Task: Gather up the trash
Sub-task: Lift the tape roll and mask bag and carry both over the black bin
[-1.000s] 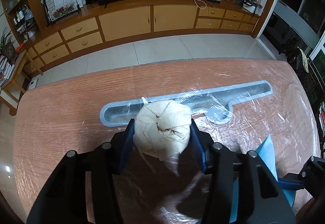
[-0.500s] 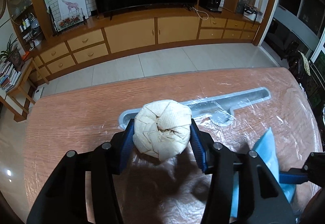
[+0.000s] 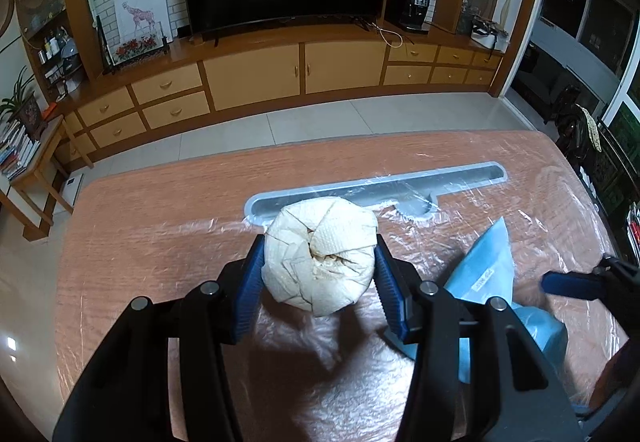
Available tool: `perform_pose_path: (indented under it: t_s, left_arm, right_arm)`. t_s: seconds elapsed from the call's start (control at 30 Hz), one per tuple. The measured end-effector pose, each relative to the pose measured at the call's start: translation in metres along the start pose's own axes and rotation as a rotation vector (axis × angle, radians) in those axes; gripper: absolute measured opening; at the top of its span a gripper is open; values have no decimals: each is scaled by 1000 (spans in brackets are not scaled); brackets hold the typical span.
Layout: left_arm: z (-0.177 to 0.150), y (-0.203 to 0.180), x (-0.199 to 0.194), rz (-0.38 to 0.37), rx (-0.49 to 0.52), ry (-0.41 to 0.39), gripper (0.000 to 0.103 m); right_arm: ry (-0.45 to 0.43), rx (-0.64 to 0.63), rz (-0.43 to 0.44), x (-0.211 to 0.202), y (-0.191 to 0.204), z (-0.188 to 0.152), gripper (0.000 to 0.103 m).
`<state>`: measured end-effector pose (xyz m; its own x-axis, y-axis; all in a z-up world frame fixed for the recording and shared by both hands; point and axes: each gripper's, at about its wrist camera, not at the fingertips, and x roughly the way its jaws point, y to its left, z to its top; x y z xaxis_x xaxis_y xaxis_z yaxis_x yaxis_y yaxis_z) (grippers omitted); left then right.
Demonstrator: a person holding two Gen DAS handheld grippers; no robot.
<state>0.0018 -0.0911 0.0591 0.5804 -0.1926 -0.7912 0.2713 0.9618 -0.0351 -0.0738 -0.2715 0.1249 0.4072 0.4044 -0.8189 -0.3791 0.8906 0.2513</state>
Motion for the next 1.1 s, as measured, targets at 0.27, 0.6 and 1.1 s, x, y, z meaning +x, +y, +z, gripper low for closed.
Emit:
perform_pose_path:
  t_s: [0.27, 0.6, 1.1]
  left_arm:
    - [-10, 9, -12, -5, -13, -3, 52]
    - [-28, 14, -44, -47, -29, -26, 52]
    - [-60, 5, -99, -125, -21, -69, 52]
  right_arm:
    - [138, 17, -17, 39, -3, 13, 65]
    - [46, 67, 93, 4, 0, 7, 49]
    - [-75, 126, 177, -54, 7, -18, 49]
